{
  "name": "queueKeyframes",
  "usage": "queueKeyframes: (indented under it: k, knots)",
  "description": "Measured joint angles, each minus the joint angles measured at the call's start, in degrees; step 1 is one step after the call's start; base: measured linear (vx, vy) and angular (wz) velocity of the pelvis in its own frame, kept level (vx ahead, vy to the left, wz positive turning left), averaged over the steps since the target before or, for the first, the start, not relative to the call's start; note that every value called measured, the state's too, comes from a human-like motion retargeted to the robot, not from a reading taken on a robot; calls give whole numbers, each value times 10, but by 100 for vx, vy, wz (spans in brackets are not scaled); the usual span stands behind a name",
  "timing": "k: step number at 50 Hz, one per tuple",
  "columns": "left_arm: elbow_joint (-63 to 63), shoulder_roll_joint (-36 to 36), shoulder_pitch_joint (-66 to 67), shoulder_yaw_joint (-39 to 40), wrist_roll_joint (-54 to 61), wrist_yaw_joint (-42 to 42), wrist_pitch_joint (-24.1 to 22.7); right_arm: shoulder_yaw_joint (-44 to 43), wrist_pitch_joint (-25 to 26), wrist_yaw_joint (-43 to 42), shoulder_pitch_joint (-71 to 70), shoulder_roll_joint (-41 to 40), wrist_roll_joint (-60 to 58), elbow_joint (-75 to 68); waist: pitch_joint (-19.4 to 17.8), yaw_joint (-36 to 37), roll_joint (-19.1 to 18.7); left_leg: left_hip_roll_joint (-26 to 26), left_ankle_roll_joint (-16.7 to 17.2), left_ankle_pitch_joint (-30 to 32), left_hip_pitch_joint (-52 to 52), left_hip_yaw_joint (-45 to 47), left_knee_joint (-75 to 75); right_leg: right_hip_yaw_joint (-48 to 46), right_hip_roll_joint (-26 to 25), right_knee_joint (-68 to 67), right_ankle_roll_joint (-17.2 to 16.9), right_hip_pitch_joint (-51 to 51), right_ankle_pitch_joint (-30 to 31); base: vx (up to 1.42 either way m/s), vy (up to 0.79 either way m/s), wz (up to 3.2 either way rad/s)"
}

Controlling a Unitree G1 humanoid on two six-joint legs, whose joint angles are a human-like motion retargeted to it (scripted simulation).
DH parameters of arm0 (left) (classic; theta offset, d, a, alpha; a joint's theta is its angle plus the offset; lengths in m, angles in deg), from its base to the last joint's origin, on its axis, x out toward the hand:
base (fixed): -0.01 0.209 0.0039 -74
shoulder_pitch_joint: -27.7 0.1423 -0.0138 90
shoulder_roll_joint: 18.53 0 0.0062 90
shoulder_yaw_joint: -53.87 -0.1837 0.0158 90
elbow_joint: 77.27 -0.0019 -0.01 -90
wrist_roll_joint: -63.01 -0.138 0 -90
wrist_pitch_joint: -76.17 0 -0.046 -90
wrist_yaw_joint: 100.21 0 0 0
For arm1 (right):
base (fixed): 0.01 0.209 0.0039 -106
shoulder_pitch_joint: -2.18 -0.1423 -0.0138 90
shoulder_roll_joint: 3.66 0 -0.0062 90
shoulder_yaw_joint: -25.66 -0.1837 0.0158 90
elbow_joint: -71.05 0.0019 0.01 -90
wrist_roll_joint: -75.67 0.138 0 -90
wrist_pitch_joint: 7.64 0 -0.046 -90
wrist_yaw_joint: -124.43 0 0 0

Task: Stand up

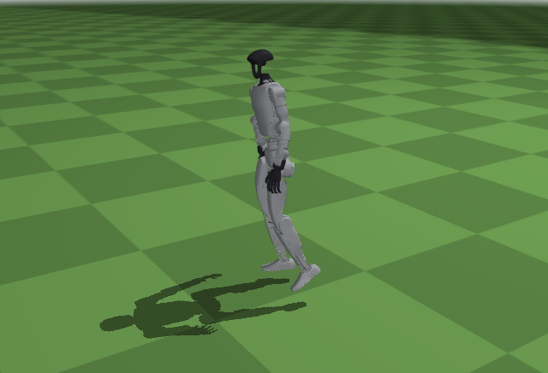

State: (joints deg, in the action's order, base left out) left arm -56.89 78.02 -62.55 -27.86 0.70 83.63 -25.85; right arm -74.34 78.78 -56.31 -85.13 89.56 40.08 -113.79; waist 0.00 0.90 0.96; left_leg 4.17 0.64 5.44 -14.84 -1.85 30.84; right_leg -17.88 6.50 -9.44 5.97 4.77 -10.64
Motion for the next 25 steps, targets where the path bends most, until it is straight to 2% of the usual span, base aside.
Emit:
queueKeyframes:
  k: [3, 7, 10, 12, 13, 15, 17, 20, 25]
  knots:
    - [-17, 4, 14, 1, -28, -4, 12, -10, -9, 5, 19, -6, 13, 7, -7, 15, 4, -55, 16, -26, -6, -81, -29, 23, 3, 12, -4, -3, 5, 9, 7, -75]
    - [-39, 8, 43, 12, -40, -7, 24, -7, -14, 11, 27, -14, 23, 7, -13, 21, -6, -47, 13, -44, -14, -51, -104, 27, -7, 32, -8, -15, 7, 13, 12, -42]
    - [-68, 12, 70, 36, -43, -18, 32, -2, -13, 13, 26, -23, 16, 7, -13, 16, -19, -66, -13, -74, -20, -57, -182, 17, -19, 46, -13, -29, 4, 16, 13, -17]
    - [-88, 11, 87, 55, -41, -31, 38, 3, -13, 12, 25, -30, 8, 13, -14, 13, -28, -82, 4, -69, -11, -91, -231, 16, -32, 49, -11, -41, -2, 20, 16, -10]
    - [-99, 9, 96, 63, -39, -39, 41, 5, -14, 12, 25, -34, 5, 18, -14, 9, -29, -91, -7, -51, -4, -111, -247, 13, -34, 51, -10, -48, -5, 20, 15, -8]
    - [-122, 4, 111, 80, -32, -59, 49, 12, -17, 12, 25, -41, -2, 29, -13, 7, -19, -121, -33, -86, 15, -165, -242, 16, -24, 48, -8, -57, -12, 24, 18, -40]
    - [-144, -4, 123, 104, -26, -87, 63, 24, -23, 14, 22, -49, -2, 44, -15, 25, -21, -86, -25, -82, 11, -91, -227, 46, -38, 33, 1, -61, -16, 28, 22, -101]
    - [-165, -16, 145, 127, -10, -123, 83, 39, -35, 14, 19, -60, -4, 73, -7, 22, -14, -88, -25, -106, 33, -81, -232, 55, -41, 9, 10, -62, -1, 26, 16, -52]
    - [-195, -32, 147, 132, 45, -131, 106, 56, -68, -6, 14, -66, -16, 140, -3, 5, -38, -50, -22, -120, 61, -60, -246, 81, -80, -103, 37, -18, 99, 24, 23, -34]
